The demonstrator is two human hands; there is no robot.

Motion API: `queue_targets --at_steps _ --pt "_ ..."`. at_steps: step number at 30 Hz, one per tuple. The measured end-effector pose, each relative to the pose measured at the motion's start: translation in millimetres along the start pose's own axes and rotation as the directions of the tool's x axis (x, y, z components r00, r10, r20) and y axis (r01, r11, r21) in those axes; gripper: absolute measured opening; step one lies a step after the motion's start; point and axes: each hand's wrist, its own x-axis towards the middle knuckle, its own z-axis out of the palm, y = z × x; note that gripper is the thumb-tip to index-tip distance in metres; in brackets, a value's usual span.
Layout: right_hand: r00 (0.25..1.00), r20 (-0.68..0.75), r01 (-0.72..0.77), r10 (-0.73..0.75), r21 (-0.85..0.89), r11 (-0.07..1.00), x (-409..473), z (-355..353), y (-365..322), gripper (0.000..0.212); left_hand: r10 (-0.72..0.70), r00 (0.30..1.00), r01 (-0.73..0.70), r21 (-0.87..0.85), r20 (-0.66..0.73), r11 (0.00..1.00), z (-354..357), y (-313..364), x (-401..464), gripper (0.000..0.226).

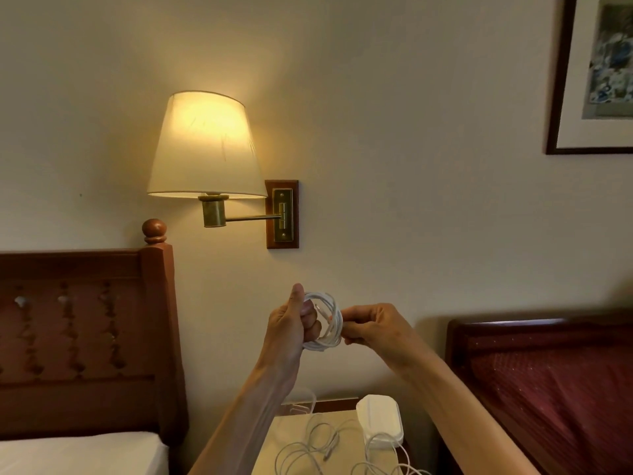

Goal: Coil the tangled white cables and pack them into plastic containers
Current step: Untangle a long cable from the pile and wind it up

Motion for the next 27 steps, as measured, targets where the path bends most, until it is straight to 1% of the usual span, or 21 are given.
queue_targets --at_steps 1,2,4,6,8,9,10,11,13,16,17,21,23,25,26,27 --pt "1.000 0.009 0.014 -0.015 0.023 1.000 0 0 -1 0.025 -0.017 1.000 0.017 -0.019 -0.006 1.000 0 0 0 0.052" --pt "1.000 0.005 0.016 -0.017 0.090 0.996 0 1 -1 0.025 -0.030 0.999 0.030 -0.025 -0.013 0.999 1 -1 1 0.052" --pt "1.000 -0.004 -0.004 0.005 0.300 0.954 1 5 2 0.031 -0.049 0.999 0.049 -0.004 -0.021 0.999 2 -4 3 0.053" --pt "0.999 -0.008 -0.027 0.035 0.460 0.888 1 11 8 0.035 -0.059 0.998 0.060 0.058 -0.019 0.996 0 -10 5 0.053" --pt "0.998 0.014 -0.057 0.059 0.551 0.833 -1 17 14 0.031 -0.079 0.997 0.080 0.126 -0.017 0.989 -3 -16 6 0.063" --pt "0.997 0.034 -0.076 0.069 0.587 0.806 -3 19 15 0.029 -0.092 0.996 0.094 0.137 -0.021 0.986 -4 -20 7 0.070" --pt "0.996 0.053 -0.091 0.074 0.607 0.790 -4 21 16 0.028 -0.092 0.995 0.096 0.137 -0.031 0.986 -6 -22 8 0.071" --pt "0.996 0.064 -0.093 0.068 0.608 0.788 -5 22 18 0.028 -0.087 0.995 0.093 0.134 -0.047 0.987 -8 -24 9 0.066" --pt "0.998 0.057 -0.060 0.034 0.561 0.826 -6 23 21 0.028 -0.085 0.995 0.092 0.141 -0.059 0.986 -9 -25 11 0.056" --pt "0.999 0.001 -0.034 0.039 0.533 0.845 -4 23 27 0.023 -0.091 0.996 0.091 0.107 -0.004 0.990 -12 -25 6 0.051" --pt "0.998 -0.010 -0.041 0.056 0.541 0.840 -3 23 29 0.022 -0.103 0.994 0.101 0.081 0.018 0.992 -14 -28 4 0.054" --pt "0.993 0.000 -0.102 0.122 0.541 0.834 -14 24 45 0.021 -0.248 0.966 0.247 0.023 0.076 0.969 -28 -55 -10 0.065" --pt "0.982 -0.022 -0.145 0.189 0.557 0.818 -25 23 61 0.018 -0.325 0.945 0.325 -0.005 0.029 0.946 -36 -84 -25 0.066" --pt "0.964 -0.066 -0.184 0.258 0.536 0.824 -40 22 87 0.016 -0.386 0.919 0.391 0.062 -0.077 0.918 -47 -123 -51 0.055" --pt "0.954 -0.090 -0.208 0.287 0.491 0.846 -51 23 104 0.015 -0.398 0.909 0.414 0.142 -0.128 0.899 -54 -148 -69 0.047" --pt "0.945 -0.110 -0.233 0.307 0.429 0.873 -63 24 122 0.014 -0.386 0.909 0.416 0.258 -0.159 0.872 -62 -176 -90 0.039"
